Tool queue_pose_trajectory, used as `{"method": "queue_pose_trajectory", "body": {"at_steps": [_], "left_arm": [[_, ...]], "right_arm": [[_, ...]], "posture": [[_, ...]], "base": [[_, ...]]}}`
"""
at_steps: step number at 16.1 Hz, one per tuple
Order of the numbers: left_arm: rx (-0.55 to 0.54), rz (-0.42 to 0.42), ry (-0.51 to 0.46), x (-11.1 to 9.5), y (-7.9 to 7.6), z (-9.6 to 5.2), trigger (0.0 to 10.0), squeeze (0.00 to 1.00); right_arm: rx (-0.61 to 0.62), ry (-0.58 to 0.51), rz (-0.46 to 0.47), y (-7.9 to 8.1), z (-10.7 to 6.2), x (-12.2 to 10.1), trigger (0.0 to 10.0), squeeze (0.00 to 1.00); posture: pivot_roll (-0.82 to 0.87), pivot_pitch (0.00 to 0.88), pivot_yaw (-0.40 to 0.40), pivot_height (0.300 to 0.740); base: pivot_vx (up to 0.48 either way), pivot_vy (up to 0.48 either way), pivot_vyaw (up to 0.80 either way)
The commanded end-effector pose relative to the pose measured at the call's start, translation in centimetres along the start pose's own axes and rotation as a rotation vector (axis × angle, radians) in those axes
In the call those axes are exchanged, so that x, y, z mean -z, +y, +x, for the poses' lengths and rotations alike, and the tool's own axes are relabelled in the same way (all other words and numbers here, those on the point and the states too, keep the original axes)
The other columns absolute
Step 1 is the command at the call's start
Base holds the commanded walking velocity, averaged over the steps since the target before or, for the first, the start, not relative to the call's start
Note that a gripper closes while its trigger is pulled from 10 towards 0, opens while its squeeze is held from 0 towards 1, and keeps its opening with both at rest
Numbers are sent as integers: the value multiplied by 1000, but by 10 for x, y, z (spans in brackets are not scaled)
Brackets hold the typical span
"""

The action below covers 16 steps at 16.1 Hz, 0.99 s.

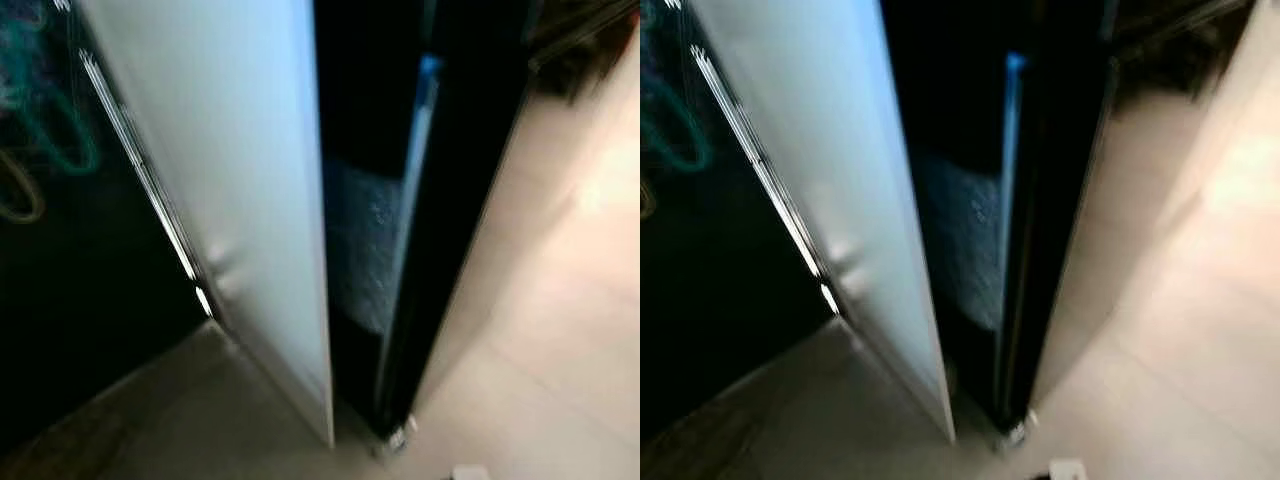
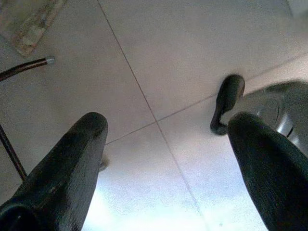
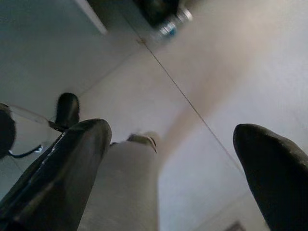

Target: Restocking fridge

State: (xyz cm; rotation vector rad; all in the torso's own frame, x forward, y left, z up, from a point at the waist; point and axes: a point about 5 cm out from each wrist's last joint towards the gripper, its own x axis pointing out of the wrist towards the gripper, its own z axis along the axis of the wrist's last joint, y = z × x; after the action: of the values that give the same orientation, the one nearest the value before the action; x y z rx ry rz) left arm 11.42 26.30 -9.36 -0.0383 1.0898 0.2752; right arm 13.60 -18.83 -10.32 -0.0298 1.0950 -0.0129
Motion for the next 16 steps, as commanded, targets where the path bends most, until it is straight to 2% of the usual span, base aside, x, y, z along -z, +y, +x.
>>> {"method": "queue_pose_trajectory", "body": {"at_steps": [1, 11, 16], "left_arm": [[-1, 9, 9, 2, 0, 0, 10000, 0], [28, -10, -16, -12, -15, 4, 10000, 0], [33, -22, -22, -15, -21, 5, 10000, 0]], "right_arm": [[16, 12, 0, -6, -1, 3, 10000, 0], [9, -22, -82, -17, 1, -22, 10000, 0], [15, -23, -99, -22, 1, -26, 10000, 0]], "posture": [[-45, 0, 54, 740], [-45, 0, 9, 740], [-44, 0, -22, 740]], "base": [[0, 0, 800], [0, 0, 800], [0, 0, 800]]}}
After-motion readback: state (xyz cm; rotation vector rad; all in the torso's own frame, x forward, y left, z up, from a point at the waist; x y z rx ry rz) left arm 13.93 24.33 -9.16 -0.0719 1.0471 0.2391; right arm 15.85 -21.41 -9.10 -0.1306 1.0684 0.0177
